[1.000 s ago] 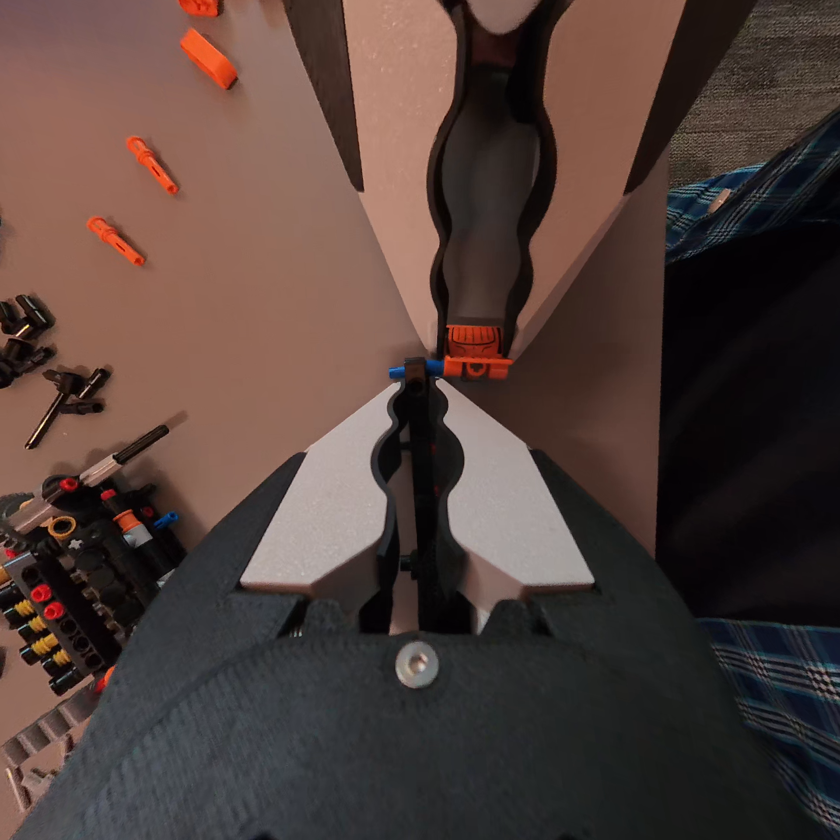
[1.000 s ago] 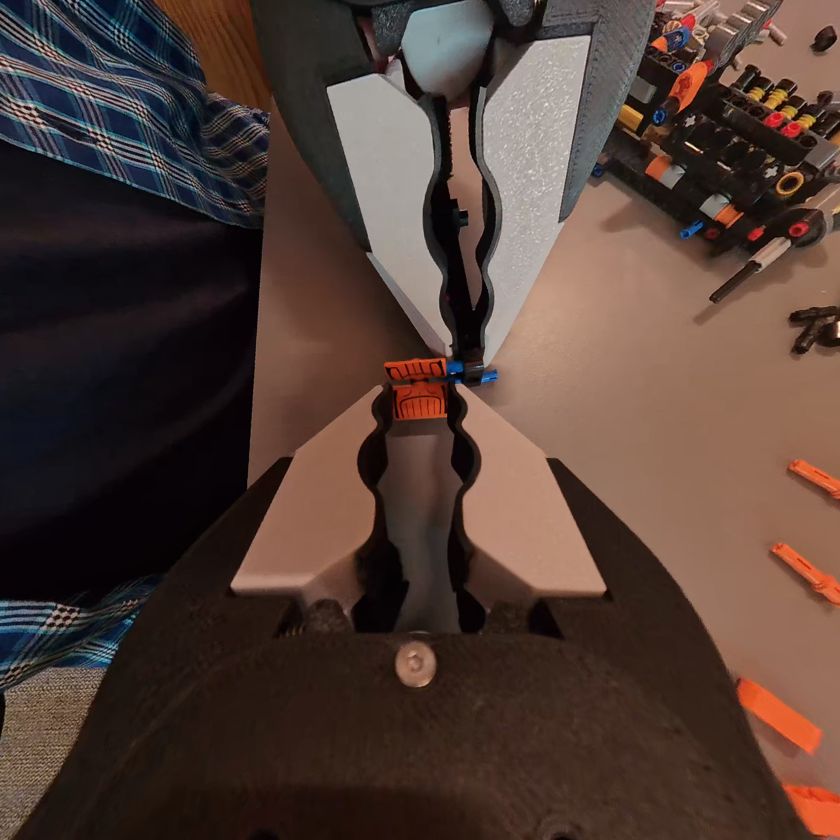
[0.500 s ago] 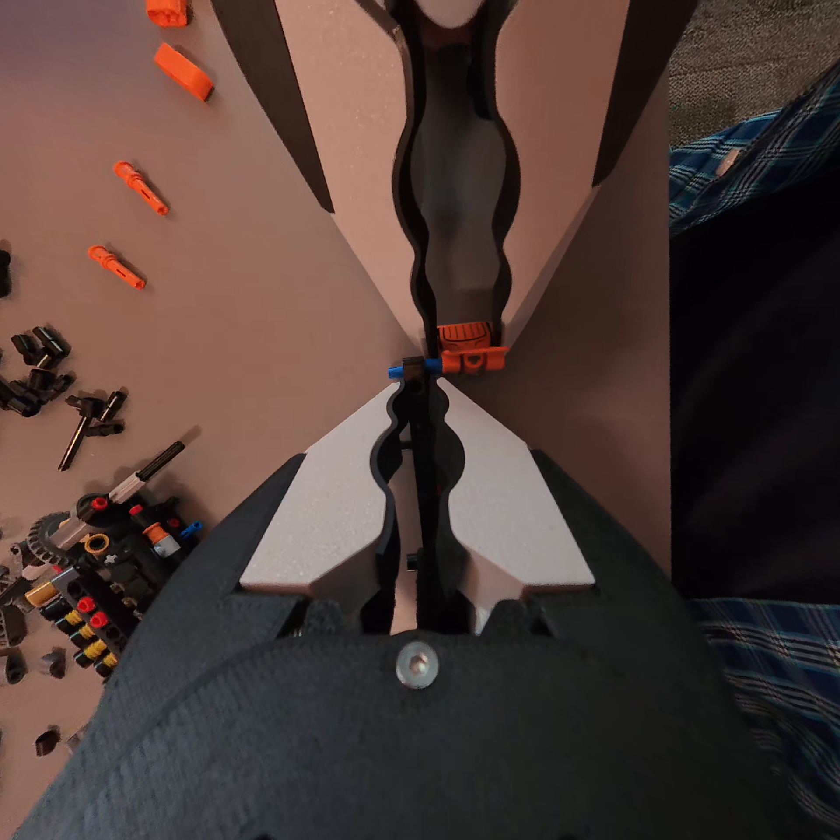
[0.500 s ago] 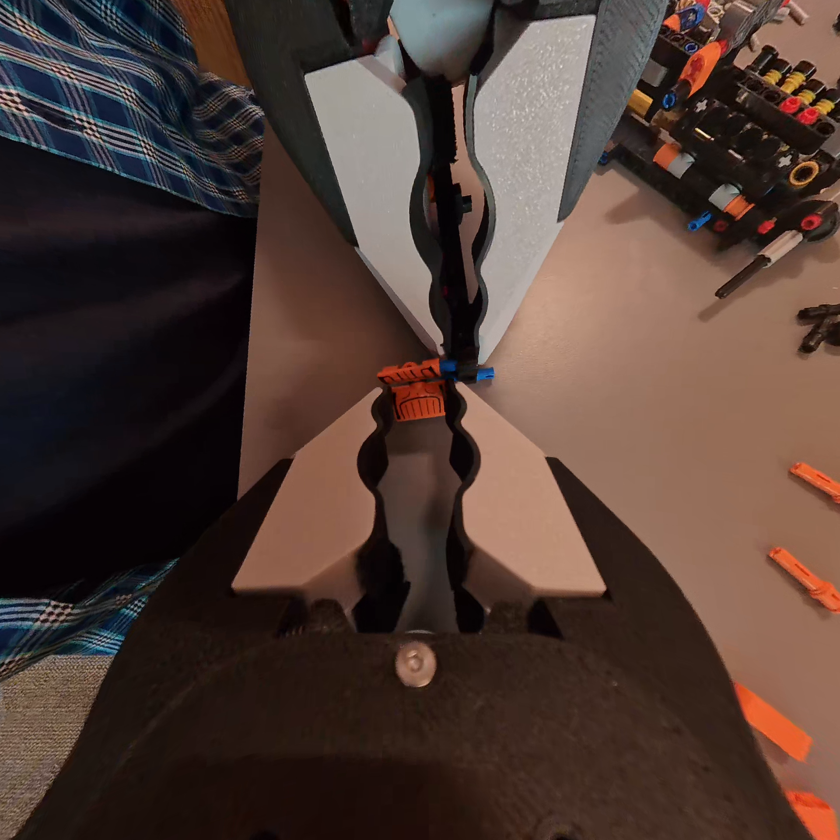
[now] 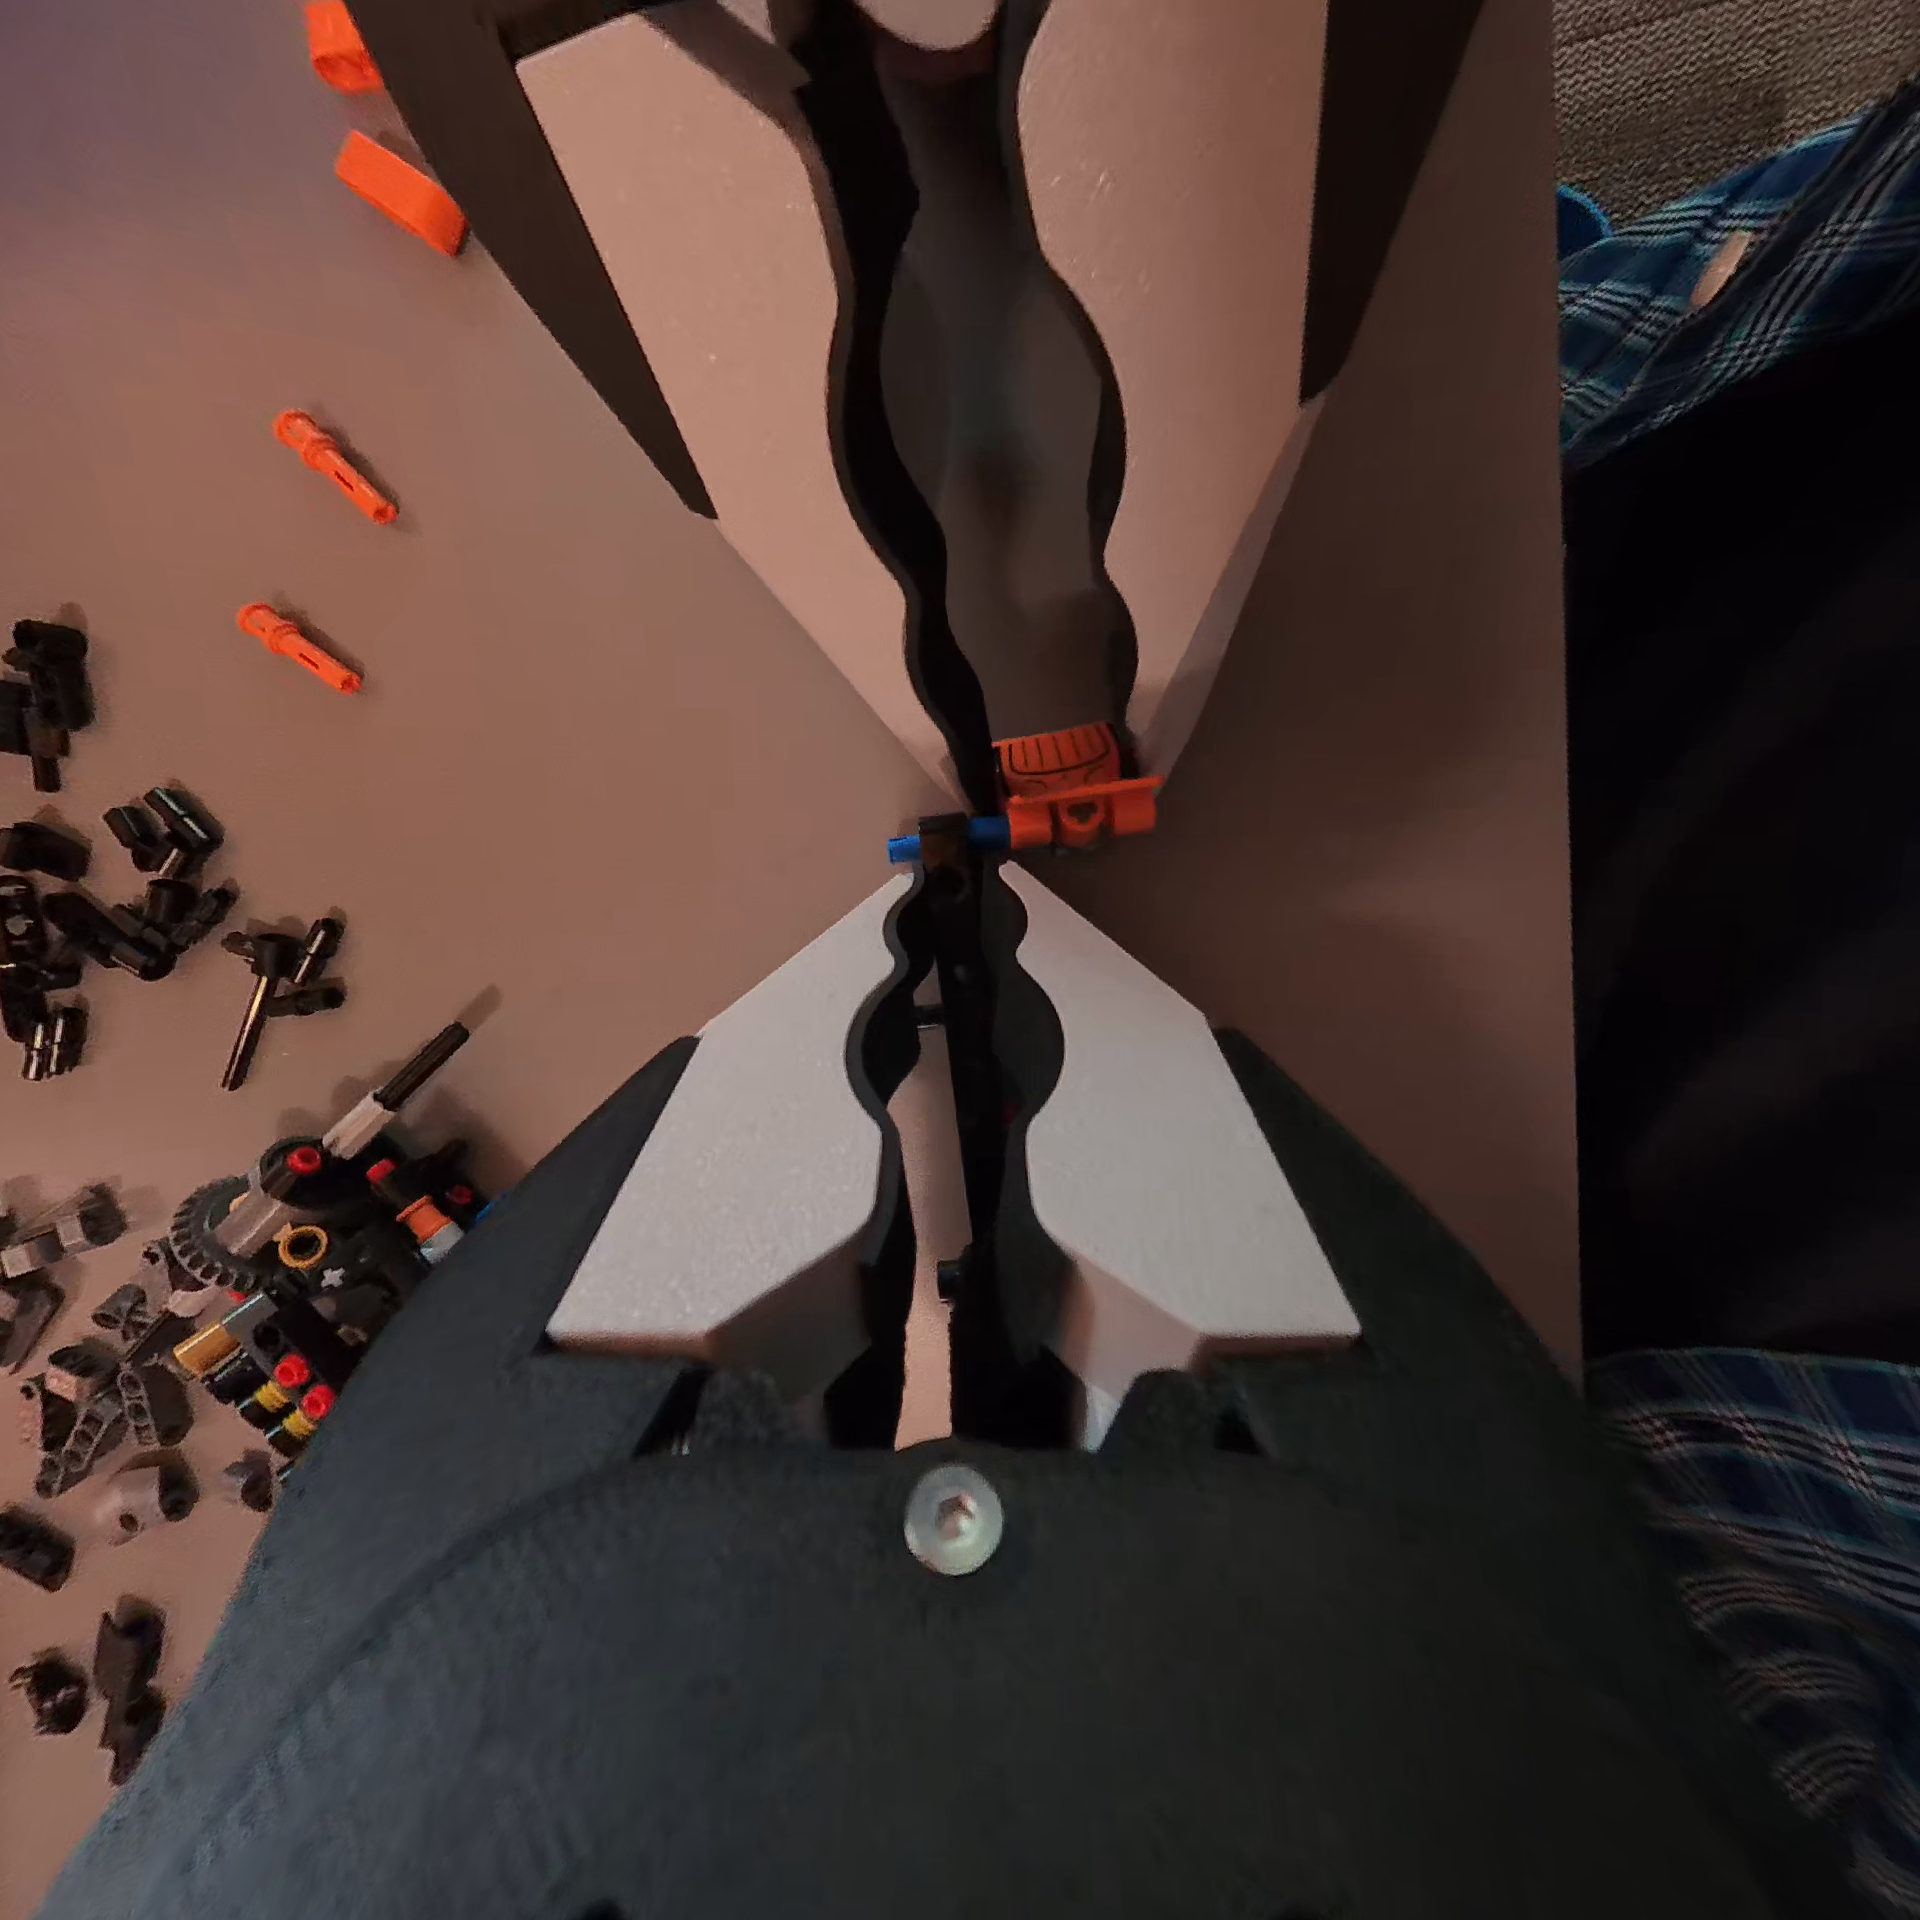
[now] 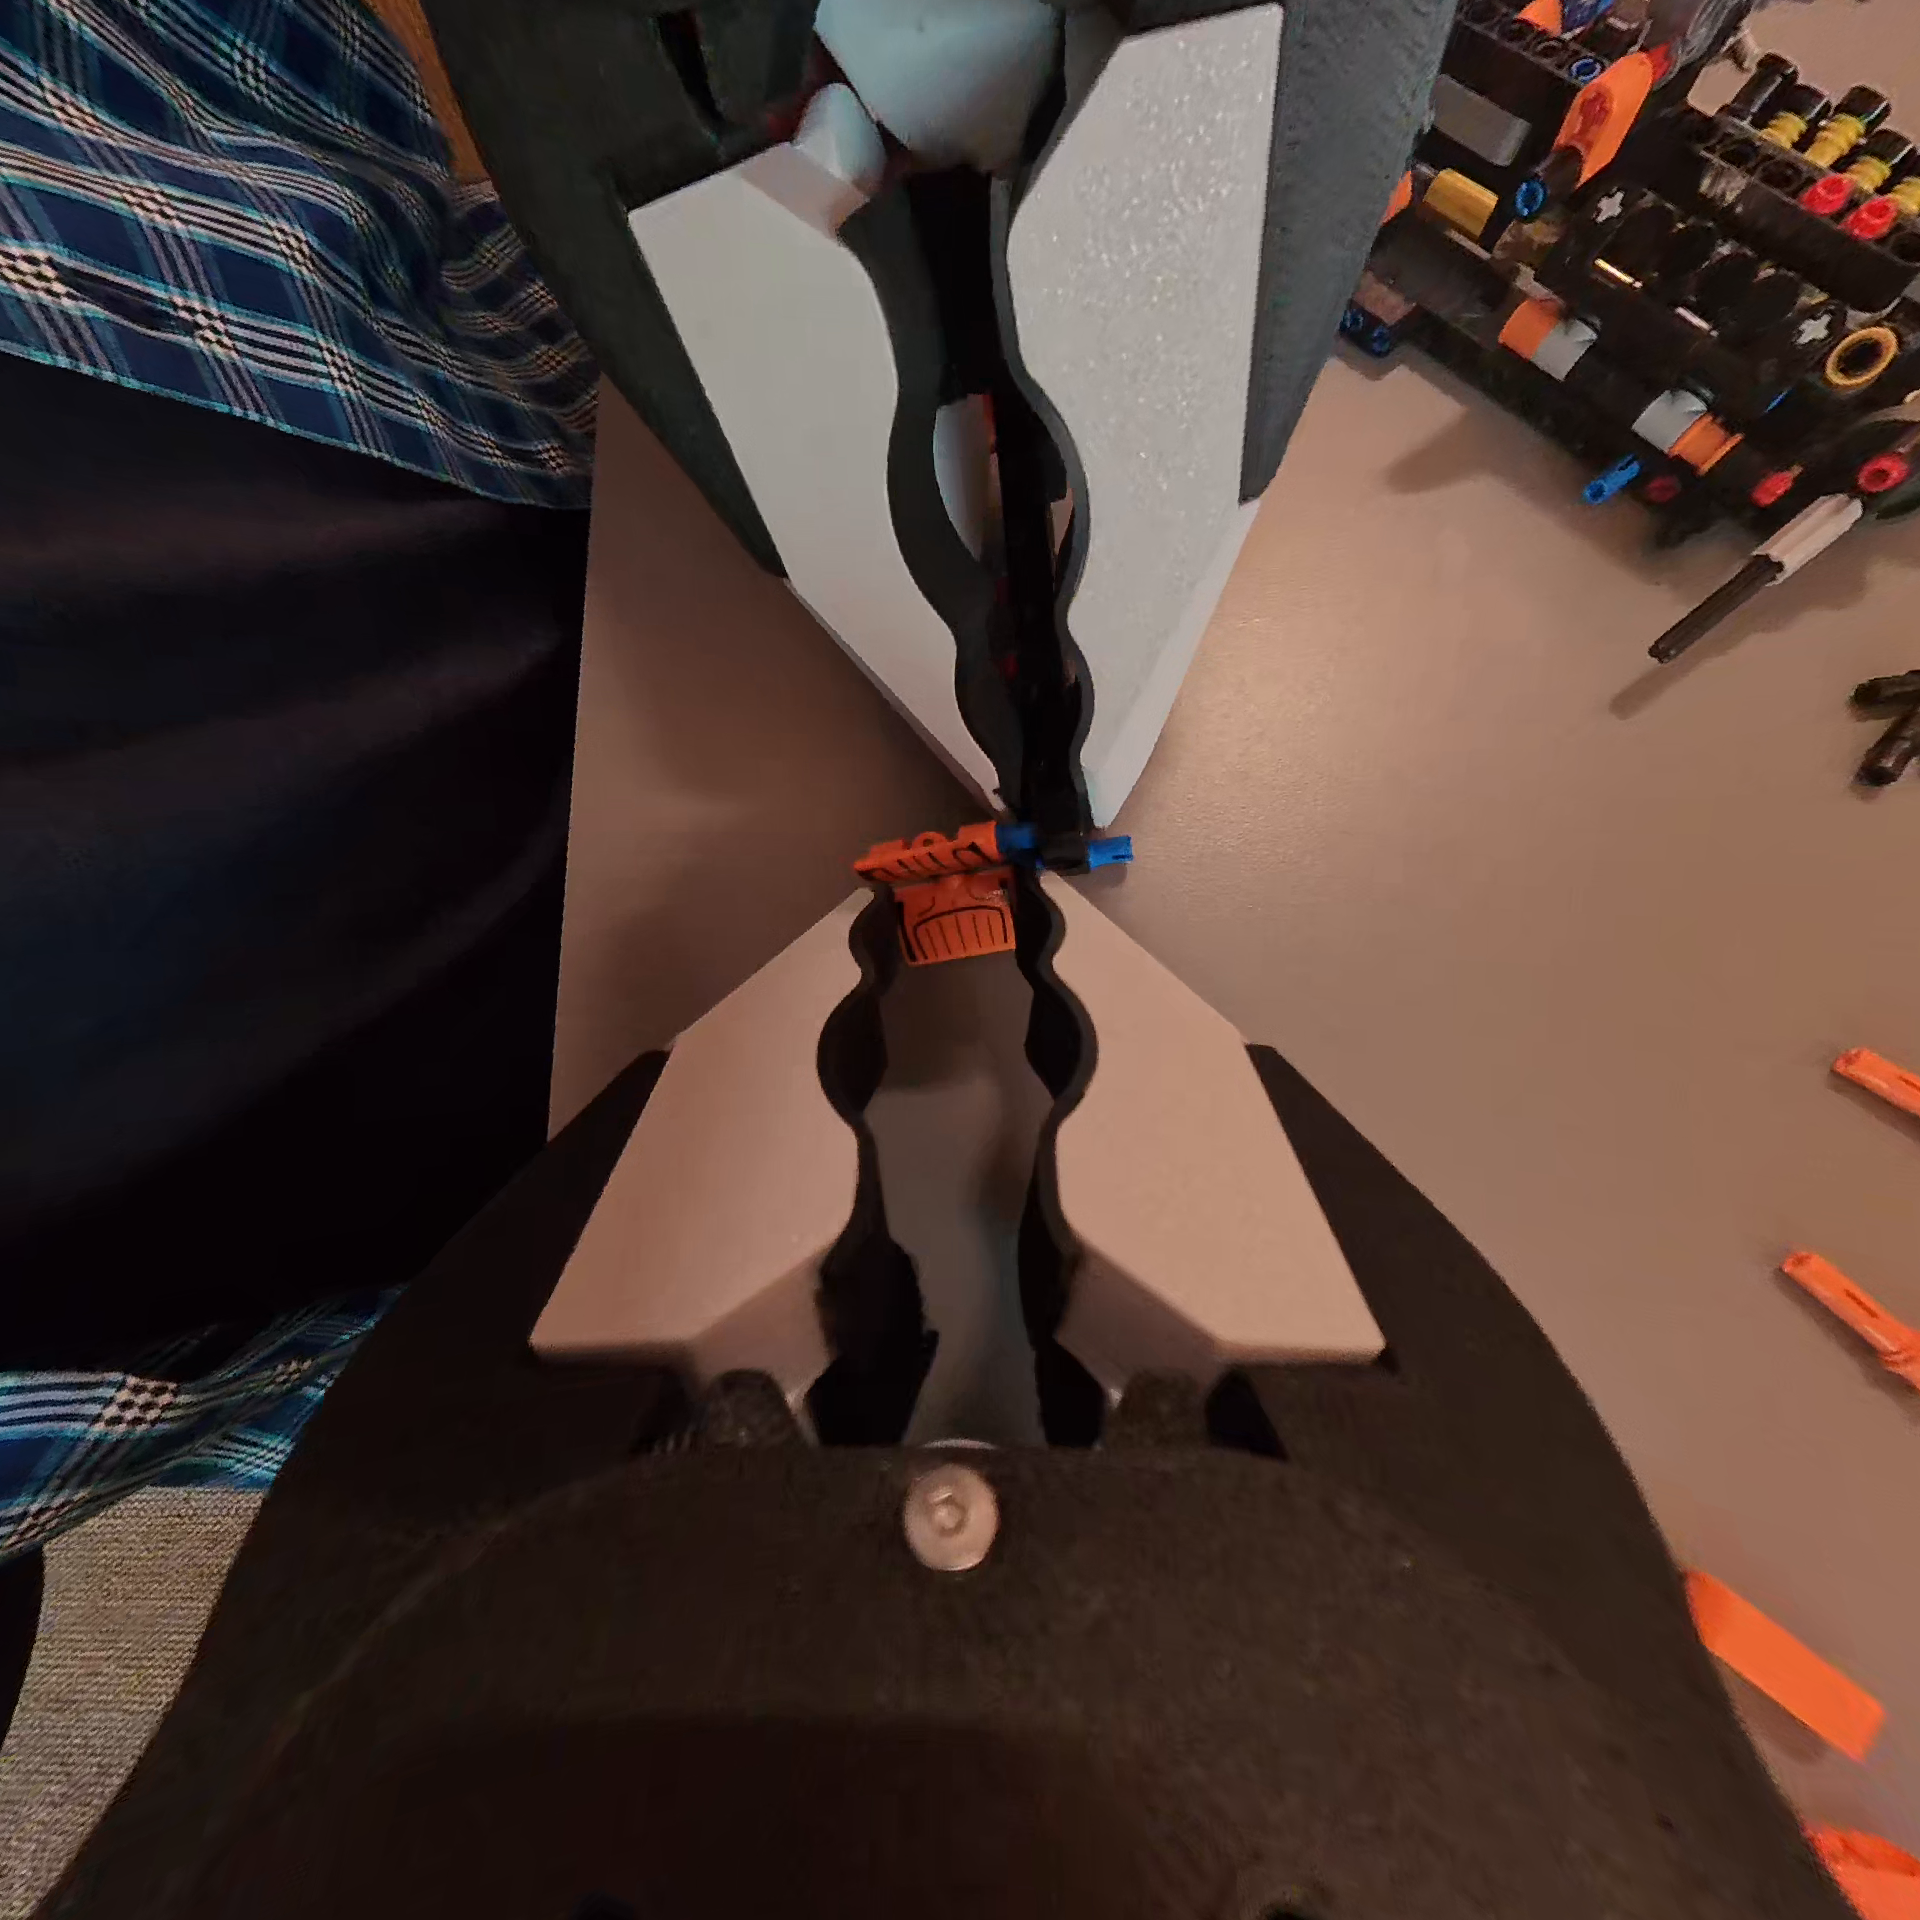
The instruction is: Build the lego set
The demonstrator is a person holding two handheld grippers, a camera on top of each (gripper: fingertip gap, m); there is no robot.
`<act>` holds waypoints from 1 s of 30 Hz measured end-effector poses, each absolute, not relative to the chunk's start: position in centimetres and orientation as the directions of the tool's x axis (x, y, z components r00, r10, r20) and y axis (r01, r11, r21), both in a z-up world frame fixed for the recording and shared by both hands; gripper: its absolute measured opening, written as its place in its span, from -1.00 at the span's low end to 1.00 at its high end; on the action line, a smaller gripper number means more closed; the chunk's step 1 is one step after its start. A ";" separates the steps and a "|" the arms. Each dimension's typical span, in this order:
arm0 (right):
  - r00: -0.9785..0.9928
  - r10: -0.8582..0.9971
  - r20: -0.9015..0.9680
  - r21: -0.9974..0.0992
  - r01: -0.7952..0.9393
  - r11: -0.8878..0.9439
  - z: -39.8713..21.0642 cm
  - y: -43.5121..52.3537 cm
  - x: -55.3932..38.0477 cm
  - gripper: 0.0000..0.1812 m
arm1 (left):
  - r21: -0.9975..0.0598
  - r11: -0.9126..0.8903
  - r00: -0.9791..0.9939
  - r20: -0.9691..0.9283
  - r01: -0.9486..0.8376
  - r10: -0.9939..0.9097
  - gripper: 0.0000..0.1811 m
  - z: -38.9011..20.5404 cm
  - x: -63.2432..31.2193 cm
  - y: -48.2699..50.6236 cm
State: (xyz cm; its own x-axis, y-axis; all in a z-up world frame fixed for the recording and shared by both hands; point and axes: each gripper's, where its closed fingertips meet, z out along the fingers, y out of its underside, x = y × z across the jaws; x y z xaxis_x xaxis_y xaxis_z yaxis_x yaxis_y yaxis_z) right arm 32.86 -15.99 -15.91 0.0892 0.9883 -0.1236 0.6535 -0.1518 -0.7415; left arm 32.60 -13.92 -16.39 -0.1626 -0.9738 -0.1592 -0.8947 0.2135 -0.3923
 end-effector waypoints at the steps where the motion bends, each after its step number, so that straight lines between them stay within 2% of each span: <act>1: 0.090 0.988 -0.129 -0.741 0.653 -0.156 -15.9 -16.0 32.9 -0.78 | -0.389 0.223 -0.168 -0.169 -0.894 -0.971 -0.90 -16.4 32.6 -13.9; 10: 0.119 0.984 -0.132 -0.747 0.641 -0.178 -15.8 -15.7 32.9 -0.78 | -0.381 0.248 -0.171 -0.225 -0.891 -0.959 -0.90 -16.4 32.6 -13.9; 26: 0.166 0.974 -0.157 -0.752 0.619 -0.227 -15.6 -15.3 32.8 -0.77 | -0.431 0.201 -0.134 -0.182 -0.879 -0.974 -0.90 -16.4 32.7 -13.5; 28: 0.163 0.979 -0.119 -0.758 0.623 -0.196 -15.6 -15.4 32.8 -0.76 | -0.447 0.181 -0.126 -0.150 -0.876 -0.981 -0.91 -16.4 32.8 -13.6; 30: 0.162 0.976 -0.149 -0.758 0.615 -0.218 -15.5 -15.8 32.8 -0.63 | -0.455 0.177 -0.119 -0.154 -0.872 -0.981 -0.91 -16.4 32.8 -13.5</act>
